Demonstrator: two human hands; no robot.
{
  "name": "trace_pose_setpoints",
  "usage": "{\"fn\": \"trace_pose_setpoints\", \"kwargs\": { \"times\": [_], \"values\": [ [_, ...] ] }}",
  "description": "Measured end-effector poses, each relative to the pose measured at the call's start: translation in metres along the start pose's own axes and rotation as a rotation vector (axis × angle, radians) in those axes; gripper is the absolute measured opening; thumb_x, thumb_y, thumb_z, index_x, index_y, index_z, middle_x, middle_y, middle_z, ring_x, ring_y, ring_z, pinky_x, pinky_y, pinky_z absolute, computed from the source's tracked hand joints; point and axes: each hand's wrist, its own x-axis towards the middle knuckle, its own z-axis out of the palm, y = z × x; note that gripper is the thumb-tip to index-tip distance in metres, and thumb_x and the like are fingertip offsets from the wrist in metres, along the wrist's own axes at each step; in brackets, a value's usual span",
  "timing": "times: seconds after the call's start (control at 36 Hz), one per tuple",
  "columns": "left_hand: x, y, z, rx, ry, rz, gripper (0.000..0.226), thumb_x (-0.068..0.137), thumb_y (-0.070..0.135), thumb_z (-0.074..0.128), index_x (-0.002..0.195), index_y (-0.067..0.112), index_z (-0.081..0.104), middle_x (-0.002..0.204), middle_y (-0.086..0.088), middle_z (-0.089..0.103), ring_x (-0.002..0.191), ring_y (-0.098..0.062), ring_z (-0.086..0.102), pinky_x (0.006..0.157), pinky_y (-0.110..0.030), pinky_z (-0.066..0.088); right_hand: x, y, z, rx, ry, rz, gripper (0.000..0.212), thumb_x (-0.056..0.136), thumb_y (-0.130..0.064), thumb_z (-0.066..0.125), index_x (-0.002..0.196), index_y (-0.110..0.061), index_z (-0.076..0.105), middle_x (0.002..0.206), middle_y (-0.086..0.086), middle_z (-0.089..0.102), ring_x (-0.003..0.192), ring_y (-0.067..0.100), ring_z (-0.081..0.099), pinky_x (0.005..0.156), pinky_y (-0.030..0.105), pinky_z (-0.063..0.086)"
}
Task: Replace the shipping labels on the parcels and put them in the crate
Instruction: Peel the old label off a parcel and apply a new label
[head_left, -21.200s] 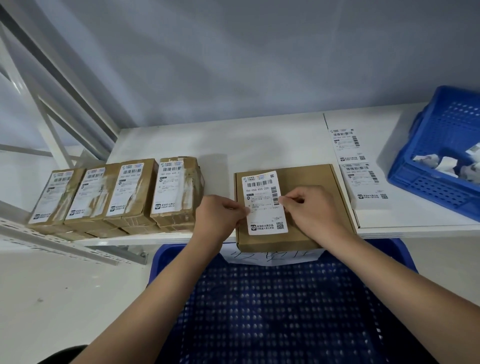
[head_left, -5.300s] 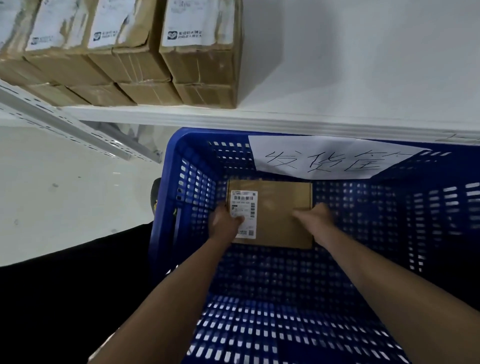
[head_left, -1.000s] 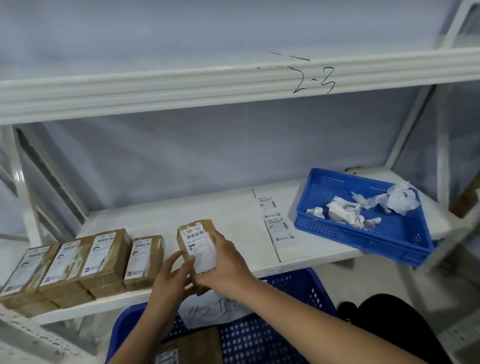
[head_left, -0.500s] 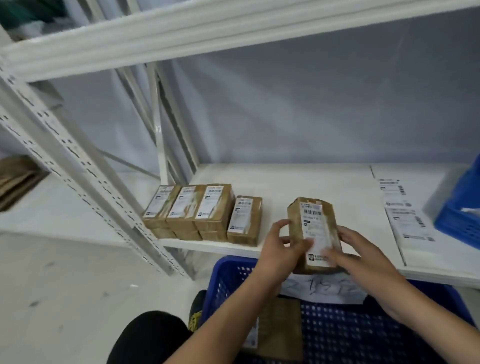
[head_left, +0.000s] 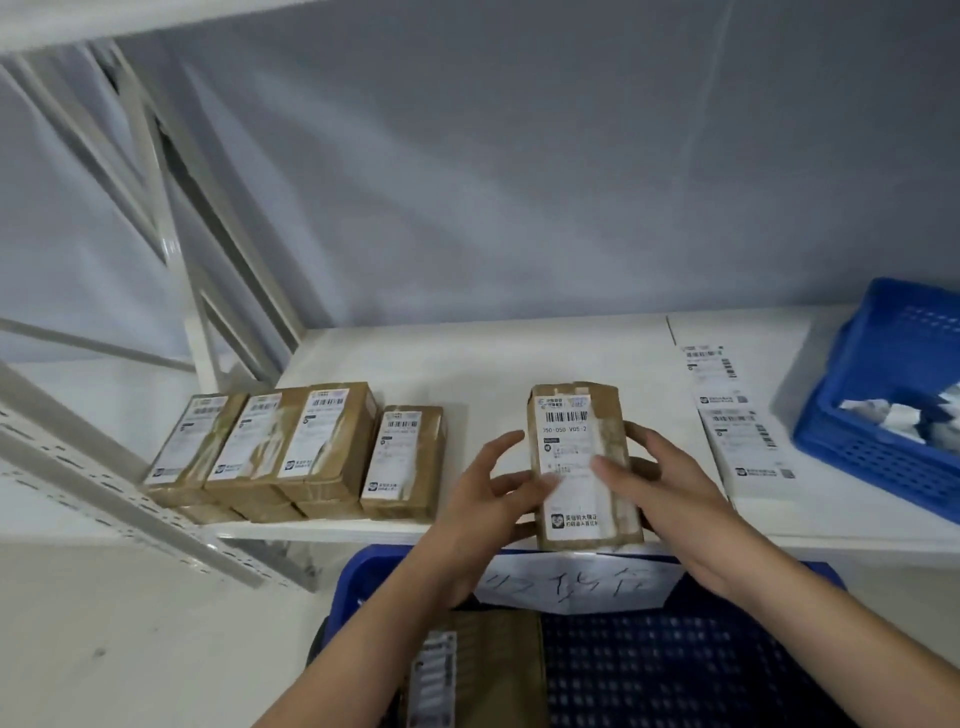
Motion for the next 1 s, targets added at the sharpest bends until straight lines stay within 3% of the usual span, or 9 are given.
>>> {"fn": "trace_pose_setpoints", "kwargs": {
  "times": [0.08,0.25,0.39,0.5,0.61,0.75,0.83,0.92,1.0],
  "values": [
    [0.002,0.0,-0.004,0.024,0.024,0.0,0.07,0.084,0.038,0.081,0.144,0.035,0.047,0.123,-0.002,0.073,0.108,-0.018,0.073,0.101,-0.046,0.055,0.003,0.001,-0.004,0.036,0.02,0.008,0.055,0.086,-0.024,0.077,0.135,-0.034,0.055,0.113,-0.003,0.074,0.1,0.013,0.073,0.09,0.038,0.057],
    [0.007,0.0,-0.009,0.044,0.023,-0.002,0.072,0.077,0.047,0.084,0.14,0.025,0.055,0.122,-0.001,0.074,0.114,-0.019,0.07,0.102,-0.043,0.055,0.0,0.007,-0.002,0.046,0.018,0.027,0.056,0.085,-0.017,0.078,0.127,-0.047,0.056,0.116,-0.004,0.073,0.098,0.014,0.074,0.087,0.047,0.06],
    [0.009,-0.001,-0.002,0.076,0.004,-0.038,0.059,0.083,0.034,0.081,0.136,0.02,0.059,0.118,-0.004,0.075,0.108,-0.021,0.073,0.097,-0.043,0.058,0.0,0.007,-0.002,0.046,0.013,0.028,0.058,0.085,-0.022,0.078,0.135,-0.038,0.054,0.119,-0.007,0.072,0.1,0.013,0.073,0.088,0.047,0.06],
    [0.009,-0.004,0.009,0.099,0.027,-0.066,0.043,0.088,0.021,0.079,0.128,0.016,0.064,0.112,-0.001,0.077,0.101,-0.02,0.075,0.089,-0.041,0.062,-0.001,0.0,-0.004,0.008,-0.019,0.012,0.04,0.09,-0.032,0.072,0.129,-0.032,0.061,0.114,-0.008,0.074,0.103,0.013,0.072,0.095,0.045,0.057],
    [0.01,-0.001,0.005,0.105,0.034,-0.058,0.038,0.088,0.019,0.078,0.124,0.014,0.066,0.11,-0.001,0.078,0.1,-0.02,0.075,0.089,-0.042,0.061,0.003,0.0,-0.011,-0.02,-0.003,0.013,0.081,0.071,-0.056,0.083,0.142,-0.029,0.053,0.125,-0.008,0.069,0.112,0.012,0.068,0.102,0.043,0.052],
    [0.003,0.0,0.006,0.14,0.026,-0.054,0.037,0.092,0.025,0.074,0.126,0.015,0.064,0.109,0.0,0.078,0.101,-0.017,0.075,0.09,-0.04,0.061,0.002,0.001,-0.01,-0.095,-0.043,0.003,0.048,0.085,-0.019,0.079,0.128,-0.031,0.061,0.113,-0.004,0.073,0.096,0.01,0.073,0.093,0.037,0.057],
    [0.001,0.005,0.0,0.154,0.086,-0.021,0.035,0.095,0.033,0.067,0.127,0.019,0.064,0.109,0.002,0.078,0.101,-0.014,0.074,0.092,-0.037,0.061,0.001,0.003,-0.009,-0.116,-0.014,-0.019,0.05,0.087,-0.018,0.077,0.13,-0.033,0.058,0.114,-0.005,0.071,0.095,0.009,0.073,0.089,0.034,0.058],
    [0.002,0.012,-0.013,0.15,0.176,0.046,0.045,0.097,0.034,0.066,0.139,0.018,0.059,0.122,-0.002,0.072,0.105,-0.016,0.073,0.094,-0.038,0.06,0.001,0.007,-0.009,-0.1,-0.039,-0.007,0.038,0.091,-0.022,0.074,0.123,-0.037,0.061,0.114,-0.008,0.072,0.101,0.009,0.071,0.097,0.037,0.055],
    [0.003,0.015,-0.02,0.166,0.125,0.04,0.064,0.088,0.037,0.075,0.146,0.025,0.051,0.13,-0.003,0.067,0.112,-0.018,0.07,0.096,-0.039,0.059,0.001,0.008,-0.008,-0.056,-0.068,0.01,0.031,0.092,-0.022,0.072,0.114,-0.04,0.062,0.113,-0.009,0.073,0.103,0.009,0.071,0.1,0.04,0.053]
  ]
}}
